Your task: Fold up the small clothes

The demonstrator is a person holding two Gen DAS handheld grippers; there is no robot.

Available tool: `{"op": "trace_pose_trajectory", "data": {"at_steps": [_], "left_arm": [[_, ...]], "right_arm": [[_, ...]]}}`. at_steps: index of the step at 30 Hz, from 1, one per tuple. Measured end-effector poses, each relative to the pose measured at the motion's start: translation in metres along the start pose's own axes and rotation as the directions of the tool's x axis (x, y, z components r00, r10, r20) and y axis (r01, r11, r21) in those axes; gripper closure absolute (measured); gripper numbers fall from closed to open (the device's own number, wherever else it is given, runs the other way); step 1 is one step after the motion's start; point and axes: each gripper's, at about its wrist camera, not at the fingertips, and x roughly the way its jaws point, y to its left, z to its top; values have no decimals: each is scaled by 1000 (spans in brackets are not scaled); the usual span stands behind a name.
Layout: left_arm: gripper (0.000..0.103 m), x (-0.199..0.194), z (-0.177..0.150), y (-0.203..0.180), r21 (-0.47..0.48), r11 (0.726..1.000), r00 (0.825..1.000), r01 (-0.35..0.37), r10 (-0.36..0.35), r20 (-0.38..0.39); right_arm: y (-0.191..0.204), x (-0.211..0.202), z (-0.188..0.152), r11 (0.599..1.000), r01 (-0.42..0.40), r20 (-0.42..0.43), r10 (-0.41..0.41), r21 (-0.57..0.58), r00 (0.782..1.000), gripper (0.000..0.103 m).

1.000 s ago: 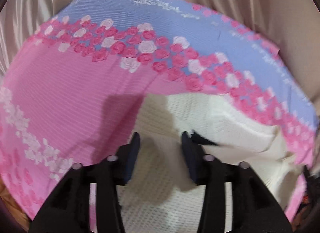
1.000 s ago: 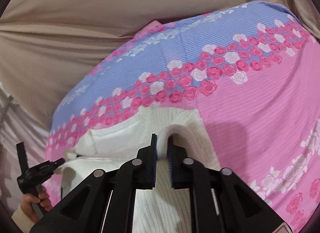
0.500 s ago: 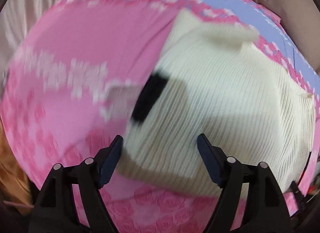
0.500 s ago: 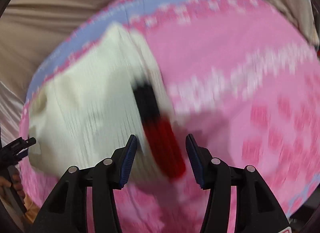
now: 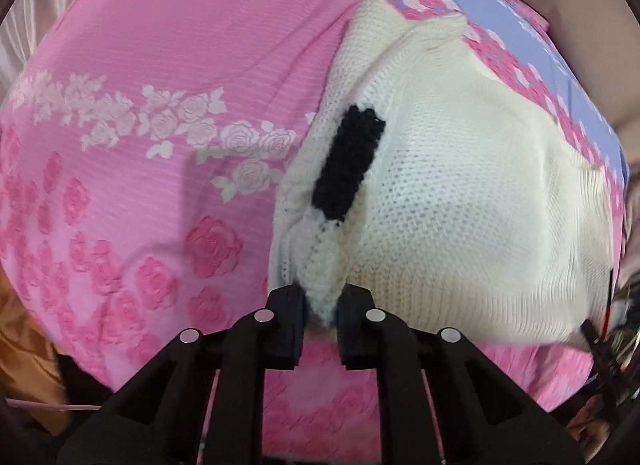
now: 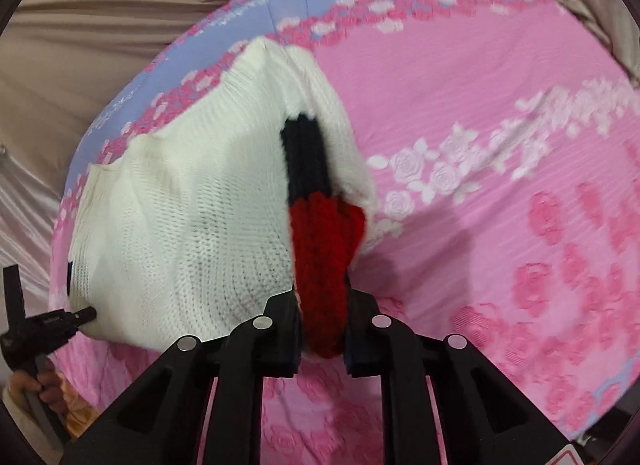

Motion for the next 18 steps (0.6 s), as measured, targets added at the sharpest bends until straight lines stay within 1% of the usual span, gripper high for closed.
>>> {"op": "trace_pose_trajectory", "data": {"at_steps": [3, 6, 8, 10, 12, 14, 15, 17, 18], "left_arm": [[93, -12, -17, -4, 43, 999, 1000, -12, 13, -18], [93, -14, -42, -7, 77, 997, 997, -17, 22, -69], [93, -11, -59, -12, 113, 993, 995, -45, 55, -84], [93, -7, -66, -17, 124, 990, 993, -63, 75, -90], [92, -4, -68, -22, 134, 987, 992, -86, 97, -79], [91, -4, -66, -32, 144, 984, 992, -104, 114, -59], [90, -3, -64, -39, 150, 983, 992, -110, 119, -50], [89, -6, -62, -44, 155, 981, 992, -117, 124, -34], [89, -7, -60, -46, 153, 981, 992, -120, 126, -31]], "right_arm": [[-9, -25, -10, 1000, 13, -7, -13, -18, 1000, 91], [-20, -40, -31, 998, 47, -39, -49, -38, 998, 91], [-30, -43, -51, 997, 70, -74, -73, -34, 995, 91], [-39, -39, -65, 996, 85, -103, -86, -21, 991, 91], [-41, -30, -73, 996, 89, -119, -92, -30, 989, 89], [-39, -26, -71, 994, 105, -107, -108, -31, 988, 83], [-36, -28, -68, 993, 116, -89, -118, -27, 989, 79], [-31, -35, -61, 990, 137, -41, -138, -33, 990, 77], [-27, -41, -56, 988, 144, -9, -144, -47, 989, 73]]}}
